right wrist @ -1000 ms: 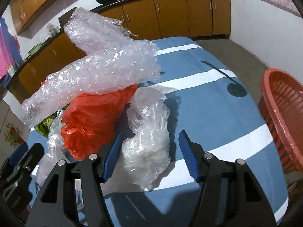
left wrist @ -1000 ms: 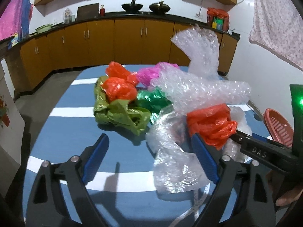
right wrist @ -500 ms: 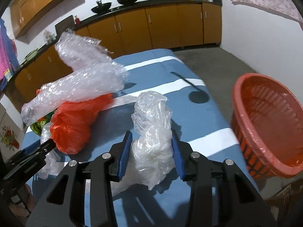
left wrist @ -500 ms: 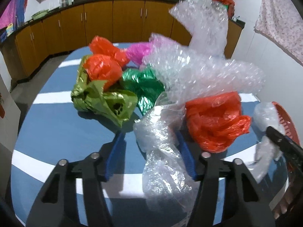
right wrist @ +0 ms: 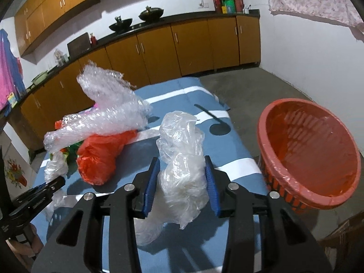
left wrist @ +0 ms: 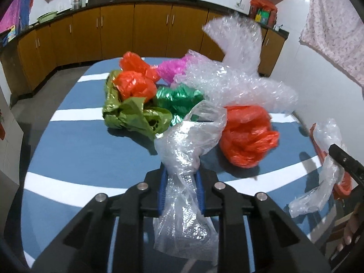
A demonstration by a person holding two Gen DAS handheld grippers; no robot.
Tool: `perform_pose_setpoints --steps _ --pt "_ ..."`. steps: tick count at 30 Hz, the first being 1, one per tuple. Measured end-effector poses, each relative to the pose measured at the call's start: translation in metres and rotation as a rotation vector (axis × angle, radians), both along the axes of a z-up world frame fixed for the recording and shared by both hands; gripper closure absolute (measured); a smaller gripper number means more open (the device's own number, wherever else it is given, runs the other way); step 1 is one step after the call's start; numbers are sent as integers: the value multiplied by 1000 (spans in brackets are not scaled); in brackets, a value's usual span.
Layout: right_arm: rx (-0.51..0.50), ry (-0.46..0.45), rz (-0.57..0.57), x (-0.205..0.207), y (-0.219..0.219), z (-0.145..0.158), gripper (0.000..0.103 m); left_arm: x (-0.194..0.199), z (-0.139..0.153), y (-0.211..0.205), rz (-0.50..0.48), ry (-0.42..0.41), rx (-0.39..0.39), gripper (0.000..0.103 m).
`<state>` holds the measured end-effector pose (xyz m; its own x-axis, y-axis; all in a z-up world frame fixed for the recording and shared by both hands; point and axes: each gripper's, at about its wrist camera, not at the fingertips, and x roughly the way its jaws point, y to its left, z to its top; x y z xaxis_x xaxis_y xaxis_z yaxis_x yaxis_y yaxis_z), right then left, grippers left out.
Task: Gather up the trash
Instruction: 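Carry both clear bags to the red basket and open both tools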
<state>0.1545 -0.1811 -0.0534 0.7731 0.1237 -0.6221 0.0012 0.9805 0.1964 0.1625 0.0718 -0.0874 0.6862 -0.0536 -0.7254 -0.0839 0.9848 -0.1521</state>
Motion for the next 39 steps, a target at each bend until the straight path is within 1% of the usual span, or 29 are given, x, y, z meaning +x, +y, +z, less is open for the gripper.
perform_pose_setpoints --steps 6,12,19,24,30,39 --pt "-7 -43 -25 -16 -8 16 63 -18 31 -5 -31 -61 -27 80" --pt "-39 -83 -55 -35 -18 27 63 -32 52 -26 -78 -112 -27 80" --pt "-69 -124 -113 -50 -38 38 63 -41 70 -54 -143 -156 -30 80" --pt "-102 -158 -166 -63 -55 46 63 -40 78 -76 -195 -185 -34 80" --pt "-142 -192 -225 -74 -74 53 63 -39 86 -112 -277 -212 -37 80" --pt "-161 -214 -324 -85 -109 56 63 -26 92 -170 -417 -216 -69 80"
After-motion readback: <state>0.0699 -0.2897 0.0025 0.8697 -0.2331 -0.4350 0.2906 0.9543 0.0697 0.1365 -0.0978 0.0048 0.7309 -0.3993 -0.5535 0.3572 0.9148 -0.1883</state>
